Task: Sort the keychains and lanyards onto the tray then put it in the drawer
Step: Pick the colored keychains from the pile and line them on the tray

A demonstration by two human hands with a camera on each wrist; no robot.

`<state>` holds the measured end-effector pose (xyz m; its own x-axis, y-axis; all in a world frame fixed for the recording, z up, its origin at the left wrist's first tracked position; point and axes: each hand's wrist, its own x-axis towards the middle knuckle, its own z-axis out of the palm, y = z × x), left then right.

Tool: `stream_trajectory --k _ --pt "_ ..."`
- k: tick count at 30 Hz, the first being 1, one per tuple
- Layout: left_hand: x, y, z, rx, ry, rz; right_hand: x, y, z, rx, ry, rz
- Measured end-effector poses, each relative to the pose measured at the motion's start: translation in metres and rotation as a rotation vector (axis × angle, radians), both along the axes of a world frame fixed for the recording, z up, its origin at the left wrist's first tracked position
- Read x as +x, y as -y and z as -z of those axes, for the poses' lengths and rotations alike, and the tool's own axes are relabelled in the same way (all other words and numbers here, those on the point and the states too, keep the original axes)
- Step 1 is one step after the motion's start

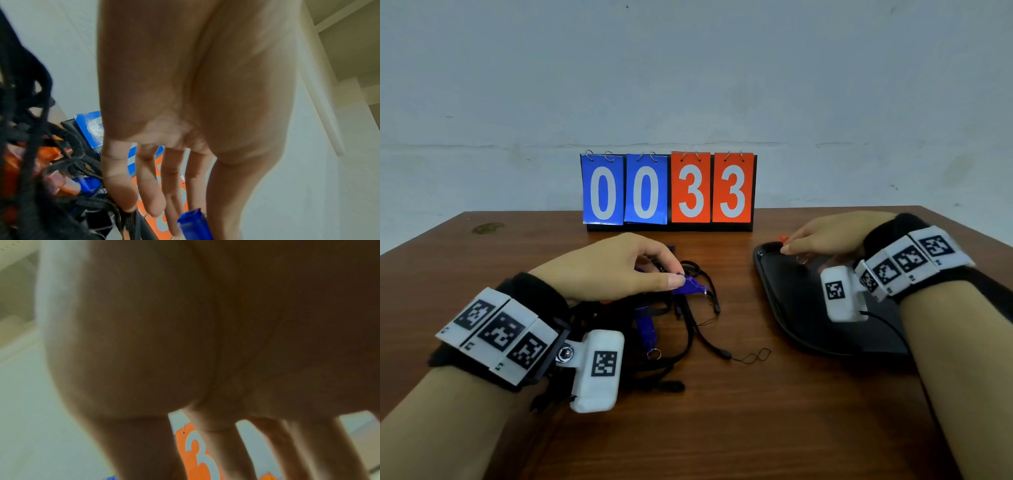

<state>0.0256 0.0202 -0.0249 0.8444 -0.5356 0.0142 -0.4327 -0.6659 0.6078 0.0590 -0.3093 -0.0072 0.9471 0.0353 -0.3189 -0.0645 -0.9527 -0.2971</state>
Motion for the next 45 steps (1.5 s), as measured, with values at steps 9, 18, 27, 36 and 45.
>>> stream_trajectory --k 9,18,27,36,45 --pt "0.0 -0.002 0.002 -0.071 -0.028 0.007 0.007 -0.006 0.007 -0.051 -0.037 -0.004" --pt "-0.004 -0.002 0.001 -0.089 -0.104 -0.004 0.009 -0.006 0.008 0.026 -0.051 0.02" --pt "-0.004 -0.001 0.001 -0.124 -0.088 0.004 0.006 -0.006 0.003 -0.022 0.05 0.013" --pt "-0.004 0.004 0.001 -0.251 -0.014 -0.068 -0.04 -0.064 -0.023 0.422 0.016 -0.357" --pt "0.002 0.0 0.004 -0.277 0.024 -0.089 -0.048 -0.088 -0.018 0.55 -0.016 -0.543"
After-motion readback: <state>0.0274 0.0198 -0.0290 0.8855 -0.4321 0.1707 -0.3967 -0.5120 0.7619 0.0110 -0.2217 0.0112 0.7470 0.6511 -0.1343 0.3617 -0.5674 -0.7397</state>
